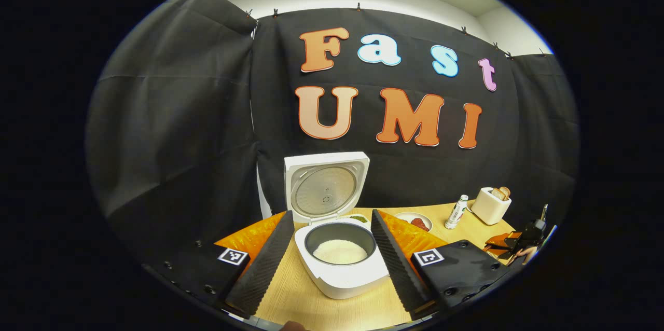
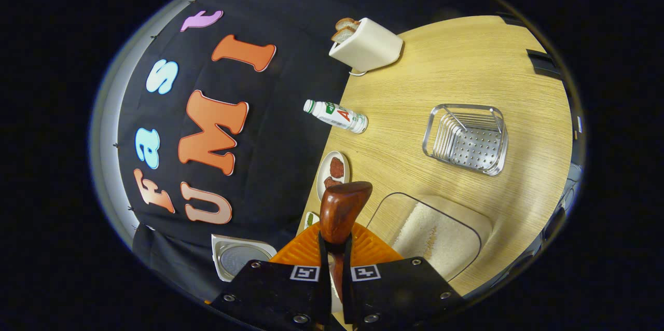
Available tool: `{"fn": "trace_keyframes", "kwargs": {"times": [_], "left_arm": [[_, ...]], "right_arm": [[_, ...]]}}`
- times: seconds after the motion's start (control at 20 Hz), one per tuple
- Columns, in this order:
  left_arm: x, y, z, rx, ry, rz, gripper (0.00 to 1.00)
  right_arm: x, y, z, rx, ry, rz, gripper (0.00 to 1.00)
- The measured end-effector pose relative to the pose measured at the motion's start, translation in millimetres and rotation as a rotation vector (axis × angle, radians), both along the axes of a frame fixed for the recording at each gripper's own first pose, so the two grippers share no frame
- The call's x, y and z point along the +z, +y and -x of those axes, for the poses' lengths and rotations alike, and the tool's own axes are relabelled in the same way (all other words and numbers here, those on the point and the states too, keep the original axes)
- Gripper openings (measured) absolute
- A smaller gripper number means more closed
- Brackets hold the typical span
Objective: Close the left gripper, press the button to open the rice cooker; take a wooden spoon from the chopstick holder with the right hand, scoop a spoonful of rice and pour it into the rice cooker, then put the wooden spoon back into the chopstick holder.
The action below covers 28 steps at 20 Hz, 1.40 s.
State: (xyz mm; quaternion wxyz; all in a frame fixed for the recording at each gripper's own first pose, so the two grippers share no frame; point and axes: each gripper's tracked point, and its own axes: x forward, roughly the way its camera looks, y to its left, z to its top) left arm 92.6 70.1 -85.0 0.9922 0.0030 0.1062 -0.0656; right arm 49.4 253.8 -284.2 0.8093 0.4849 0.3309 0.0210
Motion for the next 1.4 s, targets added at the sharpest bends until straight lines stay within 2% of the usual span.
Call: {"fn": "trace_keyframes", "kwargs": {"times": [0.25,0.75,0.95,1.4], "left_arm": [[1,0,1,-0.008,-0.002,0.002,1.0],[-6,1,13,-0.043,0.018,0.027,1.0],[-12,11,16,-0.034,0.03,0.027,1.0],[-4,26,17,-0.036,0.013,0.036,1.0]], "right_arm": [[40,38,-15,0.023,-0.044,-0.04,0.08],[93,139,-39,0.143,-0.142,-0.017,0.08],[111,177,-46,0.183,-0.177,-0.015,0.08],[127,253,-61,0.279,-0.269,0.114,0.07]]}}
